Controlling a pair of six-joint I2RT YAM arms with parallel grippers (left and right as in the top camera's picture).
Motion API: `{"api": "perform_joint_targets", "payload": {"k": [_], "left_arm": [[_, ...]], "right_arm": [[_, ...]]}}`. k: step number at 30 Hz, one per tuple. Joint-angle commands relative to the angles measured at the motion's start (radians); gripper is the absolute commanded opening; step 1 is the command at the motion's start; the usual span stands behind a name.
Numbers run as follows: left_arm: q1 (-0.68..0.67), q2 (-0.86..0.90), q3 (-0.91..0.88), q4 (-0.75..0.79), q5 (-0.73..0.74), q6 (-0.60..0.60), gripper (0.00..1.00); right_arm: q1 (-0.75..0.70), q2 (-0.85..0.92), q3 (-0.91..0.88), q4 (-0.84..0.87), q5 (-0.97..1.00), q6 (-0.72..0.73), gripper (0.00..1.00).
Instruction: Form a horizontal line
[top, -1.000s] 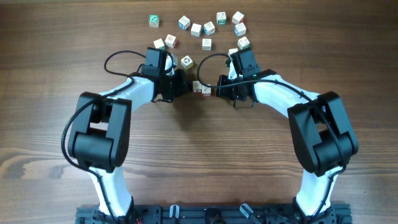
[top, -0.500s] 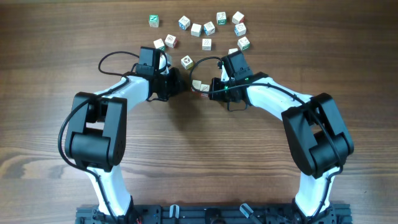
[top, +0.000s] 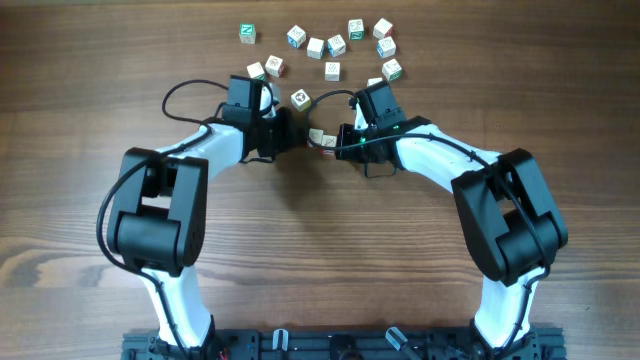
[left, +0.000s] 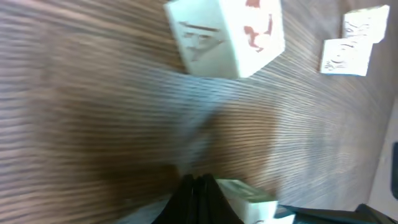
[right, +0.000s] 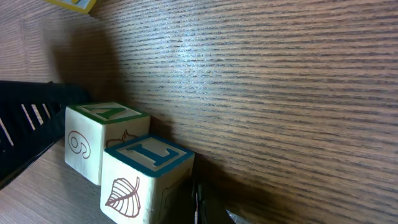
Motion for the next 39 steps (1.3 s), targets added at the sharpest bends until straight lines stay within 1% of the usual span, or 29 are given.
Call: {"api": "perform_joint_targets", "payload": {"k": [1,7,13,23,33,39], "left_arm": [[-0.031,0.017,-0.010,0.002,-0.010,0.016,0.04],[-0.027,0.017,-0.011,-0.054,-0.063,0.016,0.04],[-0.016,0.017,-0.011,-0.074,-0.062,0.016,0.04],[-0.018,0.017,-0.011,-0.079,-0.057,0.015,0.04],[-0.025,0.017,-0.011,-0.089,-0.058,0.016,0.04],[-0.024,0.017,-0.011,-0.092,-0.058,0.016,0.04]], "right_arm": [[-0.002,0.039,-0.001,-0.002,0.024,0.009,0.04],[-0.002,0.039,0.000,0.019,-0.018,0.010,0.04],[-0.002,0.039,0.000,0.065,-0.040,0.034,0.04],[-0.003,0.039,0.000,0.109,-0.024,0.028,0.04],[-0.003,0.039,0.002,0.110,-0.002,0.000,0.04],[-0.003,0.031,0.002,0.053,0.004,0.000,0.04]]}}
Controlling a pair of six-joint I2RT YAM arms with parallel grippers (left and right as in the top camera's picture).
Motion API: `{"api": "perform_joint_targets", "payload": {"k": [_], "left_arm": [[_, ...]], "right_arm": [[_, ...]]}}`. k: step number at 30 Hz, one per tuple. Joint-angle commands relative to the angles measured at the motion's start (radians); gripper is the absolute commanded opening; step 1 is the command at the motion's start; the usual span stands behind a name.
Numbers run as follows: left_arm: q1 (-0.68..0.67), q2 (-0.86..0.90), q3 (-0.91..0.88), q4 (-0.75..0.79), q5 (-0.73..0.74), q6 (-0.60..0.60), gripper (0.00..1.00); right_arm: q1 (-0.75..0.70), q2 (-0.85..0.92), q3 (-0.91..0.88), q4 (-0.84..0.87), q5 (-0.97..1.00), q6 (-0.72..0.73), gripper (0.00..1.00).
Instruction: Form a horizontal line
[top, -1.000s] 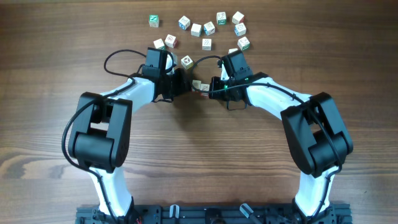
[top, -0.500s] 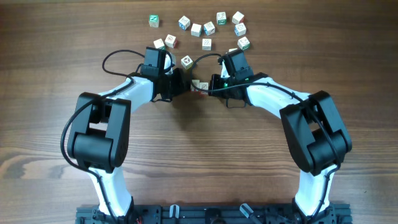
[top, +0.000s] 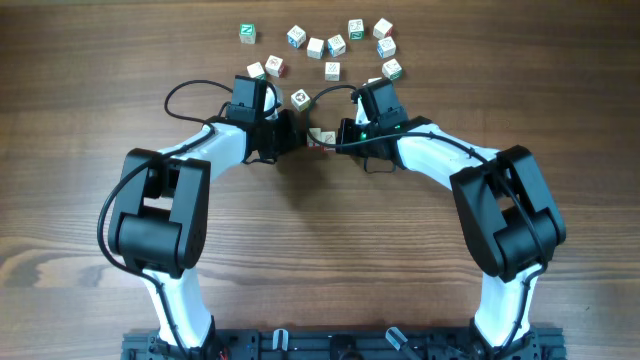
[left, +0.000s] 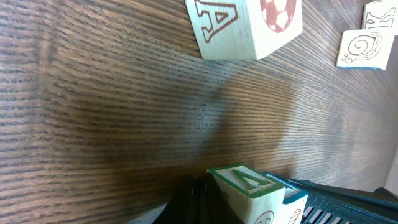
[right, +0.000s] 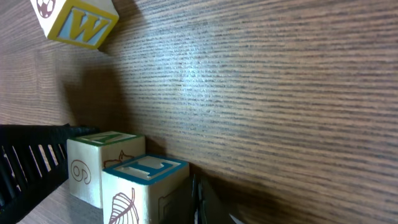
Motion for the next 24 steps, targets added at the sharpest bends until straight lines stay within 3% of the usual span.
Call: {"api": "perform_joint_targets", "payload": {"k": [1,11,19,24], "left_arm": [[-0.013,0.019,-0.019,-0.031,-0.025,0.016,0.04],[-0.013,0.019,-0.019,-0.032,-0.024,0.016,0.04],[-0.010,0.019,-0.019,-0.049,-0.036,0.016,0.04],[-0.010,0.019,-0.019,-0.049,-0.036,0.016,0.04]], "right_arm": [[0.008,0.005,0.004,-0.044,0.005,-0.011,0.04],[0.008,-0.089,0.004,-0.210,0.117,-0.003,0.04],[0.009,-0.090,-0.013,-0.241,-0.069,0.051,0.04],[0.009,-0.089,-0.025,-0.229,-0.084,0.106,0.04]]}}
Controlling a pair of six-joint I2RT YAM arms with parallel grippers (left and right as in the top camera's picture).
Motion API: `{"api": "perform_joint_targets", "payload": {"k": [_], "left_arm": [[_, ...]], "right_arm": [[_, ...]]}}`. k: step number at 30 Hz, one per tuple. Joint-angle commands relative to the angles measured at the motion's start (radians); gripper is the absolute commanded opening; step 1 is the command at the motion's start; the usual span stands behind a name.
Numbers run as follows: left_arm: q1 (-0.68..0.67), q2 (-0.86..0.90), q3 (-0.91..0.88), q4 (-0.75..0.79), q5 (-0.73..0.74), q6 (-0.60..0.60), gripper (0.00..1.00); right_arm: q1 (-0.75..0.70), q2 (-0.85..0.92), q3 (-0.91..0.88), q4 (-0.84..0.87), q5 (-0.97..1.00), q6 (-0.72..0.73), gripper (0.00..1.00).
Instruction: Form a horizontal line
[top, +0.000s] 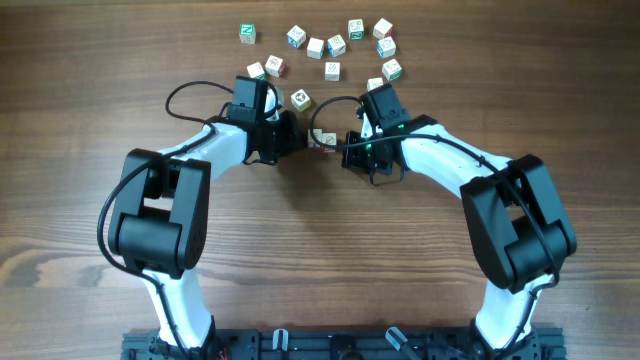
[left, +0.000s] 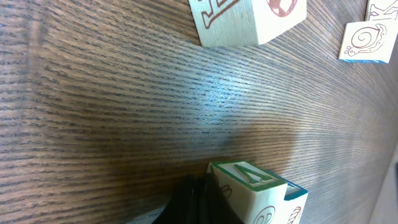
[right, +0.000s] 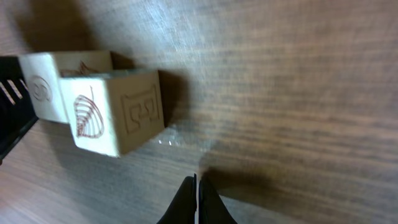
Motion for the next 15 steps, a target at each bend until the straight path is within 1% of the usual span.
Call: {"api": "perform_joint_targets", "payload": {"k": [1,7,15], "left_arm": [[-0.007,0.022,-0.019,-0.028,-0.041,0.016,0.04],[-0.007,0.022,-0.019,-0.028,-0.041,0.016,0.04],[-0.007,0.022,-0.019,-0.028,-0.041,0.016,0.04]], "right_arm": [[0.006,-0.023,-0.014,0.018,-0.049,0.054,0.04],[0.011,-0.007,-0.014,0.061,-0.070,0.054,0.04],[0.027,0.064,-0.014,0.118,-0.067,0.054,0.04]]}}
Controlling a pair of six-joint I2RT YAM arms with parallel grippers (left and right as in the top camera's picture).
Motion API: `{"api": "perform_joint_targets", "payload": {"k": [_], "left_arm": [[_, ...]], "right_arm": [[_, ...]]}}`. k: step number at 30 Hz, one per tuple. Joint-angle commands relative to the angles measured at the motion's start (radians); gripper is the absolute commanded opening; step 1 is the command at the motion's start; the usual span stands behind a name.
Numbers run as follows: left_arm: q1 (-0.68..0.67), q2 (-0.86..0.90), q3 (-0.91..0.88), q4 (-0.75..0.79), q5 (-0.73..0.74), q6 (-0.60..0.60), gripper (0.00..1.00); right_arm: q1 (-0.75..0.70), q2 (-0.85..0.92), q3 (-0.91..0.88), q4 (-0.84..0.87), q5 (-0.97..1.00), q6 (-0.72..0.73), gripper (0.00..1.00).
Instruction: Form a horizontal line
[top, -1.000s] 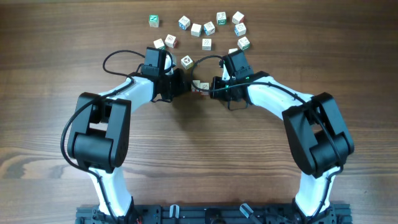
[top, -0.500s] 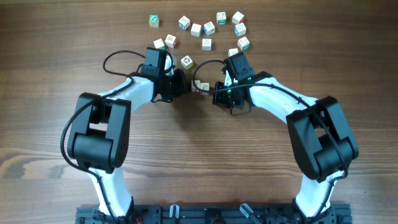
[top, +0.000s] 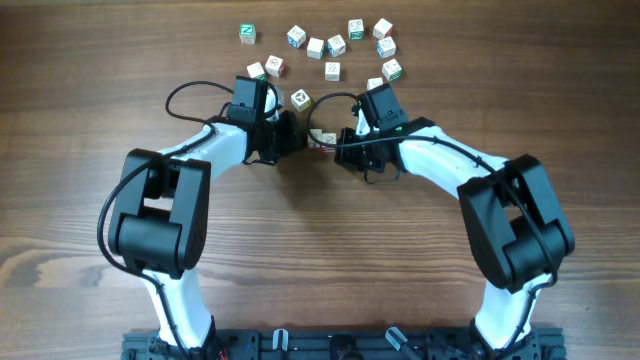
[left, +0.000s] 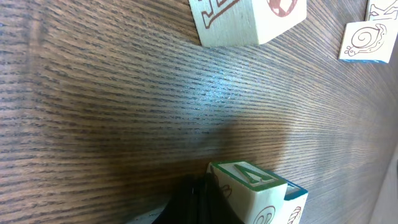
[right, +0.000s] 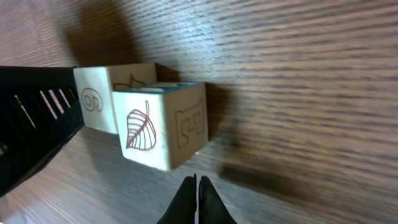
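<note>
Two wooden letter blocks stand side by side touching: a green-edged block (left: 247, 185) and a blue-edged block with a leaf drawing (right: 163, 124). In the overhead view the pair (top: 318, 138) lies between my grippers. My left gripper (left: 198, 200) is shut and empty, its tips against the green block's outer side. My right gripper (right: 198, 200) is shut and empty, a short gap below the leaf block. Several loose blocks (top: 335, 44) are scattered along the far side.
A block with a ball picture (left: 249, 18) and a snail block (left: 364, 40) lie just beyond the pair. A further block (top: 299, 98) sits close behind the grippers. Black cables loop off both wrists (top: 185, 92). The wooden table (top: 320, 260) stretches toward the front.
My right gripper has shifted slightly left, closer to the leaf block, still shut. The left gripper and the two blocks have stayed put.
Both grippers, shut, flanked the two touching blocks, the right one close against the blue block. Later the pair sat slightly farther back, still flanked. Then the right gripper stood off from the blue block, and now it is near it again.
</note>
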Motion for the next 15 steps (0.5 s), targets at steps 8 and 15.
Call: {"api": "perform_joint_targets", "payload": {"k": [8,15], "left_arm": [[-0.007,0.022,-0.019,-0.028,-0.041,0.016,0.04],[-0.007,0.022,-0.019,-0.028,-0.041,0.016,0.04]], "right_arm": [[0.020,0.085,-0.007,0.044,0.064,0.006,0.04],[0.020,0.085,-0.008,0.090,0.068,0.006,0.04]]}}
